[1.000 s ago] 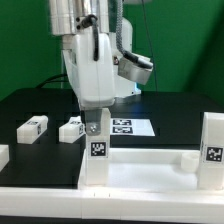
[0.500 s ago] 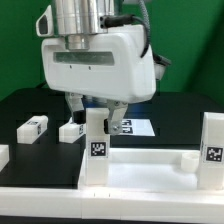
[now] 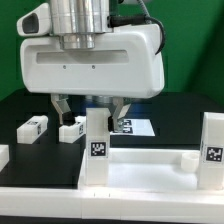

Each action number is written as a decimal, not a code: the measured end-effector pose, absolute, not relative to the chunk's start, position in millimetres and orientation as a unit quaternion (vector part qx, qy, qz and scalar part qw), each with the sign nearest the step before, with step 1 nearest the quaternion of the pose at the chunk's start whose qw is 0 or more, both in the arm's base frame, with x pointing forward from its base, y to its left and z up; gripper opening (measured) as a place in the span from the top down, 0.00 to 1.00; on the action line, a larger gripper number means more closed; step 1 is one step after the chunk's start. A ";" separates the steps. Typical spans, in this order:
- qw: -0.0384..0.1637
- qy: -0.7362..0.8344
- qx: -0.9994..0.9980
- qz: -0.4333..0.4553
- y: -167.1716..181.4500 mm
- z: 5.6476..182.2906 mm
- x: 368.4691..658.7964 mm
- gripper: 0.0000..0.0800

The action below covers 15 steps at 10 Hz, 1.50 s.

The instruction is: Assemble desk

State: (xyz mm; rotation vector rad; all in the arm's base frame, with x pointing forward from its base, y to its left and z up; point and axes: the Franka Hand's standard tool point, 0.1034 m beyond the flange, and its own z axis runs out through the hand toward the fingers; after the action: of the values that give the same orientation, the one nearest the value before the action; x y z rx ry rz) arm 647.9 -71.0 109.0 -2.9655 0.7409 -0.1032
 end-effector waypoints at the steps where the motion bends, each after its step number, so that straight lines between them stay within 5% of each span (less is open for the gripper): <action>1: 0.025 0.190 -0.981 -0.034 -68.2 108.7 647.6 0.19; 9: -0.002 -0.083 -0.996 -0.035 -60.2 107.9 648.4 0.20; 11: -0.002 -0.083 -0.996 -0.034 -60.3 107.8 648.4 0.65; 15: 0.000 -0.050 -0.998 -0.035 -60.4 107.8 648.4 0.64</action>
Offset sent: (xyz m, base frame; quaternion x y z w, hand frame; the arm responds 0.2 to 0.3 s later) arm 0.0019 0.0159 -0.0001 -0.0373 0.0182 -0.2007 0.9788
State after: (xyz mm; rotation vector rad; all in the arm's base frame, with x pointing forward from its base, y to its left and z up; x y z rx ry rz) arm 648.4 -60.4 107.8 -3.1367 -0.1561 -0.1089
